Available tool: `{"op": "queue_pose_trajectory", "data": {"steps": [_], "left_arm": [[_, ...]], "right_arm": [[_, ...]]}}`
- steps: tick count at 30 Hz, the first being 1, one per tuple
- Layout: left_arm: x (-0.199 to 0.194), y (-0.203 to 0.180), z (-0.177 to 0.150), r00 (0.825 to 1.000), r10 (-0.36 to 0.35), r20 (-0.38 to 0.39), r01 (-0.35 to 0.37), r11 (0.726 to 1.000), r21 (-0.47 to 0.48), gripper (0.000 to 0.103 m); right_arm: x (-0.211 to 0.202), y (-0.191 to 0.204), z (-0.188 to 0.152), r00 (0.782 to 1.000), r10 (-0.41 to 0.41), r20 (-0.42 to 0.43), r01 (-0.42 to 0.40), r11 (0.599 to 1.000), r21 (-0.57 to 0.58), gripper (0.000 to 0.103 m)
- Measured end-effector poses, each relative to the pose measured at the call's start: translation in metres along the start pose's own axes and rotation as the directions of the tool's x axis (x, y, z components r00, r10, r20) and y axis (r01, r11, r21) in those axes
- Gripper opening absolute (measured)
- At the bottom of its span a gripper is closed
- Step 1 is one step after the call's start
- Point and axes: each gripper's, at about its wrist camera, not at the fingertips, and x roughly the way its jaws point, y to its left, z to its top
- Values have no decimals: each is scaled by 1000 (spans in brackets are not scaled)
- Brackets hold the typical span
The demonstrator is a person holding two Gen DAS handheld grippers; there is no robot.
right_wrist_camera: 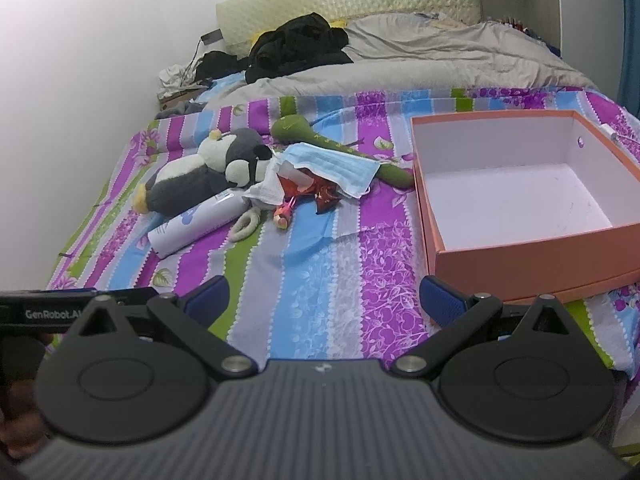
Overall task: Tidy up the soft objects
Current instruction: 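Reach the left tool to the pink feathered toy while the right tool reaches the red candy packet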
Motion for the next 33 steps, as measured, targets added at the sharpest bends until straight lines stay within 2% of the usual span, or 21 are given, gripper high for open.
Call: {"op": "queue_pose_trajectory", "data": {"steps": [13,19,23,27,33], "left_arm": [[31,15,1,999,21,-45,-23,999,-45,103],[52,23,9,998,16,-53,-20,998,-60,103],[72,28,19,999,4,-49,-8,997,-71,103],[101,36,29,999,-33,-37,28,992,-123,103],[149,45,46,999,-41,-23,38,989,-146,103]], "right_arm": [[27,4,9,999,23,-43,-23,1000,-4,103],[52,7,18,997,24,-68,-26,999,-22,103],[73,8,24,996,28,-86,-30,999,-16,103],[97,11,34,996,10,-84,-16,997,-74,103],[140,0,56,996,58,-74,-60,998,-24,103]]}}
